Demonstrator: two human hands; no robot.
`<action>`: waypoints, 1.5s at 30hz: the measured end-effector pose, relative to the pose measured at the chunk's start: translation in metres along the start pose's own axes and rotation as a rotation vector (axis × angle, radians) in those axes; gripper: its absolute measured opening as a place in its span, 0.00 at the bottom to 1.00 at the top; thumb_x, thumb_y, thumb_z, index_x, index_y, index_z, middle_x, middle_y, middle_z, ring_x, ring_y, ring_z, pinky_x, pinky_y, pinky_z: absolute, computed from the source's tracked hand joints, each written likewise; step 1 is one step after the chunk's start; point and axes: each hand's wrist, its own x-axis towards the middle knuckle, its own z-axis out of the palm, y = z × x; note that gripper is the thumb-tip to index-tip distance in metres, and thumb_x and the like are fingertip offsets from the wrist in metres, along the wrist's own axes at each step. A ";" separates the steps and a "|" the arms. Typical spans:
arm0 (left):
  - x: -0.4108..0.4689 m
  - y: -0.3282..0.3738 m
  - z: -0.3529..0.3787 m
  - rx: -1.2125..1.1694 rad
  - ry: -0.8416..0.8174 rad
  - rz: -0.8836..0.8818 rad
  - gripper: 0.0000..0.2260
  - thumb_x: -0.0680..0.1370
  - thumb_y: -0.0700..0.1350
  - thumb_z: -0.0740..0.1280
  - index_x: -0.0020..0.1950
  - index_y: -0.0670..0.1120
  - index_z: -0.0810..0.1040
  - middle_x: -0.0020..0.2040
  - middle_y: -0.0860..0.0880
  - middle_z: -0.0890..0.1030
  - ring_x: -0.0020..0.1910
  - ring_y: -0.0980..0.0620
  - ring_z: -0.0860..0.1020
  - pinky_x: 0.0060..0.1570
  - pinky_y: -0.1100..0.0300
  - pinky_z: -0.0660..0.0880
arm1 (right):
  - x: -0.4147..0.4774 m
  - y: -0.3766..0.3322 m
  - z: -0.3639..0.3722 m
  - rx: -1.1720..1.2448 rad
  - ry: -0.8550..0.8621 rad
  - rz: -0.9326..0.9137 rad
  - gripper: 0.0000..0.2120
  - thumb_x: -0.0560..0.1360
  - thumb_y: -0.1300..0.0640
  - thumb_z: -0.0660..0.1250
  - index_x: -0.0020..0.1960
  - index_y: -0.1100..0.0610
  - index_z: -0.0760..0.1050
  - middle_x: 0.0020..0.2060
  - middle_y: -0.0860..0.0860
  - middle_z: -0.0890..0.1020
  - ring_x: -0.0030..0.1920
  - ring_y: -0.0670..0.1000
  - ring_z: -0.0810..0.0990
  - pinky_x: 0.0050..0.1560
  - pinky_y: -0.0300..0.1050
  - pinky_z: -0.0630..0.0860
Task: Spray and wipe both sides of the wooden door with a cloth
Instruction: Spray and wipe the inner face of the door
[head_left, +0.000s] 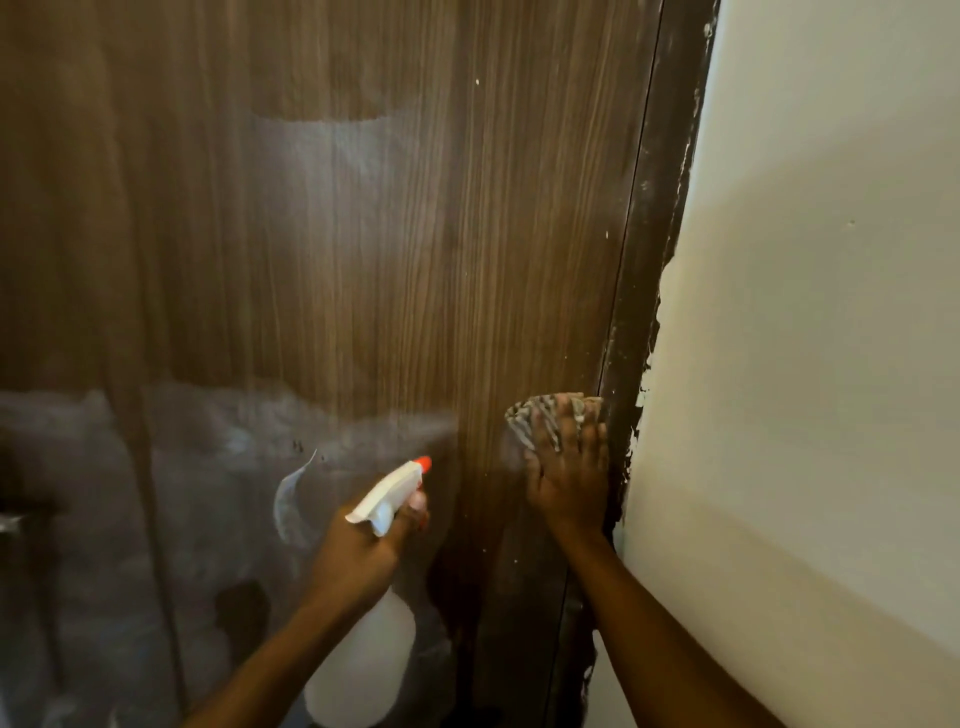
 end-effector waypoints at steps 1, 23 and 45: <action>-0.005 -0.007 0.001 0.021 0.009 -0.011 0.12 0.76 0.46 0.67 0.55 0.41 0.80 0.39 0.52 0.80 0.36 0.59 0.77 0.32 0.76 0.71 | 0.006 0.001 0.002 0.004 0.039 0.105 0.28 0.81 0.46 0.55 0.79 0.49 0.54 0.77 0.57 0.61 0.76 0.65 0.58 0.72 0.66 0.62; 0.003 -0.056 -0.056 -0.031 0.133 -0.008 0.16 0.76 0.44 0.69 0.64 0.46 0.75 0.47 0.47 0.83 0.41 0.59 0.82 0.38 0.74 0.75 | -0.019 -0.109 0.053 0.032 0.072 -0.433 0.28 0.79 0.50 0.65 0.77 0.46 0.63 0.77 0.54 0.64 0.77 0.62 0.60 0.74 0.63 0.57; 0.041 -0.102 -0.202 0.016 0.185 -0.125 0.30 0.69 0.59 0.65 0.66 0.43 0.74 0.53 0.42 0.82 0.50 0.41 0.80 0.47 0.57 0.76 | 0.018 -0.220 0.053 0.134 0.150 0.073 0.23 0.81 0.46 0.57 0.75 0.48 0.66 0.75 0.57 0.66 0.75 0.67 0.62 0.75 0.64 0.53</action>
